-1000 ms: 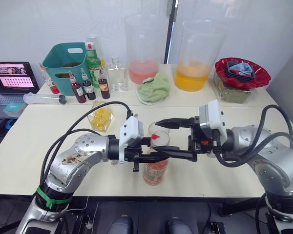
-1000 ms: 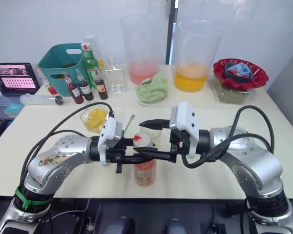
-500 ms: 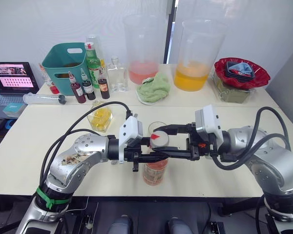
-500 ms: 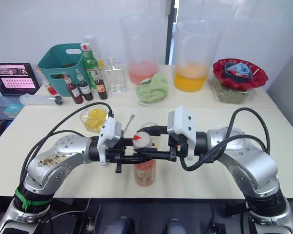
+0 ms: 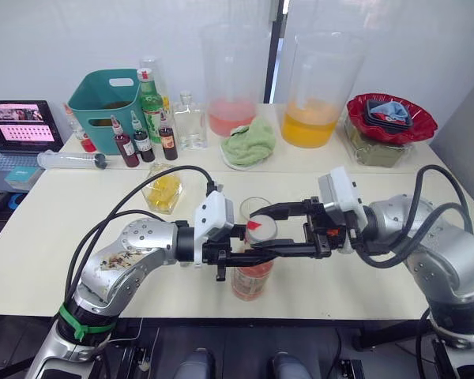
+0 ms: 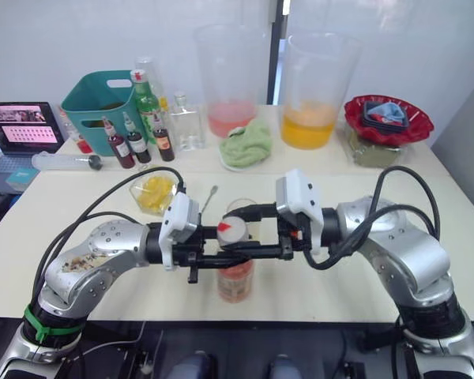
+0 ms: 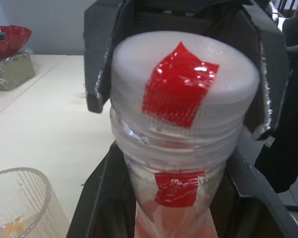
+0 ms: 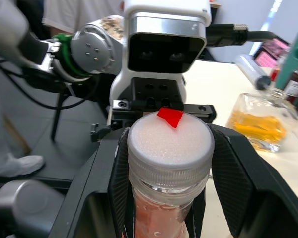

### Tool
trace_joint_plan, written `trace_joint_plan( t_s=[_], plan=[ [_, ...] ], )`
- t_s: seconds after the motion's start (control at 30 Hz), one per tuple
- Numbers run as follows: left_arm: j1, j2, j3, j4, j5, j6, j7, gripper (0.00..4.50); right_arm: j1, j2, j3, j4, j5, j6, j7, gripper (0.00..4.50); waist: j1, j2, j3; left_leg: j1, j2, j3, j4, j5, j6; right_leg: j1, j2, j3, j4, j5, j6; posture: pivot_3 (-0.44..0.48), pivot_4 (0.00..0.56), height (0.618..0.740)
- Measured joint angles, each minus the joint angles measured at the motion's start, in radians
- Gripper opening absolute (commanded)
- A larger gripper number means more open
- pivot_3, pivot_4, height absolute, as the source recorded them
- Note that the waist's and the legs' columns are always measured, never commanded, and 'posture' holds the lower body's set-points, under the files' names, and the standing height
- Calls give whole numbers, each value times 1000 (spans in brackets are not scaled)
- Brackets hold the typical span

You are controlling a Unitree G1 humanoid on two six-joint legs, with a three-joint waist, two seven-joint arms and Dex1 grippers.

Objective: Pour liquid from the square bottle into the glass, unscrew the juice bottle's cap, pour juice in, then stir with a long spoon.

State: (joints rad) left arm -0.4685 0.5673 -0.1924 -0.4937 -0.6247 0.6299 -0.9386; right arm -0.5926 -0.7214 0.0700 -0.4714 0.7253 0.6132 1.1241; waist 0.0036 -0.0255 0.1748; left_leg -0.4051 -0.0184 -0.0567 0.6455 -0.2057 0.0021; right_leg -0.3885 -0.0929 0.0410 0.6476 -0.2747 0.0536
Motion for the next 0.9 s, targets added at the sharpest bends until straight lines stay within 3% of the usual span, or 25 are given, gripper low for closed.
trace_joint_plan(
  t_s=[0.2, 0.37, 0.9],
  plan=[
    [1, 5, 2, -4, 0, 1, 11, 1428, -155, 37, 101, 259, -78, -170, 263, 2252, -4, 0, 0, 0, 0, 0, 0, 0, 0, 0, 0, 0, 0, 0, 0, 0, 150, 740],
    [13, 11, 7, -22, -6, 7, 30, 1428, -214, 80, 123, 363, -87, -205, 367, 2252, -7, 0, 0, 0, 0, -1, 0, 0, 0, 0, 0, 0, 0, 0, 0, 0, 150, 740],
    [21, 17, 9, -38, -9, 26, 31, 1428, -199, 95, 34, 312, 46, -16, 312, 2252, -10, 0, 0, 0, 0, -2, -1, 0, 0, -1, 0, 0, 1, 0, 0, 0, 150, 740]
  ],
)
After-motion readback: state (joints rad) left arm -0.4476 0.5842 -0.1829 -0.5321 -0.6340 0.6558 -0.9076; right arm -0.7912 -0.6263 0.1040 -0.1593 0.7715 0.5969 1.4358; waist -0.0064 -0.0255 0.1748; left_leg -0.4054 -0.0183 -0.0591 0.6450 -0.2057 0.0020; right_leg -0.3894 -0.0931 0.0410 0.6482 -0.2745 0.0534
